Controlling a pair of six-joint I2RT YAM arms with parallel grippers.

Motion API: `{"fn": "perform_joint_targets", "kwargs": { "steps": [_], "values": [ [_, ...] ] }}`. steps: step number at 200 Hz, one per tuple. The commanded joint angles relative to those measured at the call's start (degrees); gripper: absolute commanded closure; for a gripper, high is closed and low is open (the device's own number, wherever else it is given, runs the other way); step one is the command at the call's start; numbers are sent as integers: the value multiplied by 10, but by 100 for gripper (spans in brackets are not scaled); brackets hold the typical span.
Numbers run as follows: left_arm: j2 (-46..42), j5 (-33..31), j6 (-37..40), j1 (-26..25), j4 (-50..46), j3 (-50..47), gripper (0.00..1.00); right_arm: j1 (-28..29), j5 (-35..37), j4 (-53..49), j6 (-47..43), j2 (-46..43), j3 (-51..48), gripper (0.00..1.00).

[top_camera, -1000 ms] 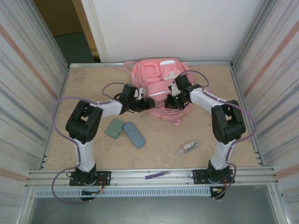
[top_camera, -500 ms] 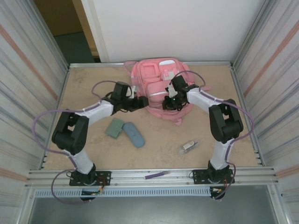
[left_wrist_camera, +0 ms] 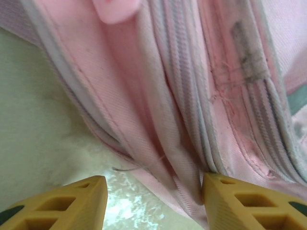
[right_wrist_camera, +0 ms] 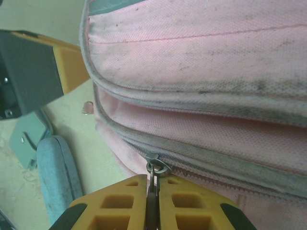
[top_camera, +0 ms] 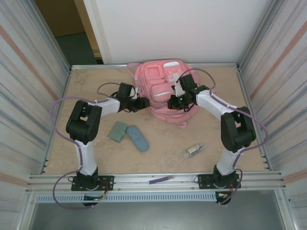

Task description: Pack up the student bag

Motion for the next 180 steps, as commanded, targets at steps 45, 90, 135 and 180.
{"fn": "perform_joint_targets", "kwargs": {
  "steps": [45, 90, 135, 180],
  "values": [
    [-88, -63, -8, -120, 100, -50, 46, 1, -25, 21, -2, -5, 5, 90],
    [-47, -27, -47, -154, 140, -11, 46, 18, -22, 35, 5, 20, 9, 88],
    [-67, -47, -56, -173, 178, -30, 46, 15, -18, 48, 14, 29, 2, 87],
    [-136, -113, 5, -176, 109, -65, 40, 5, -13, 55, 16, 7, -24, 89]
  ]
}}
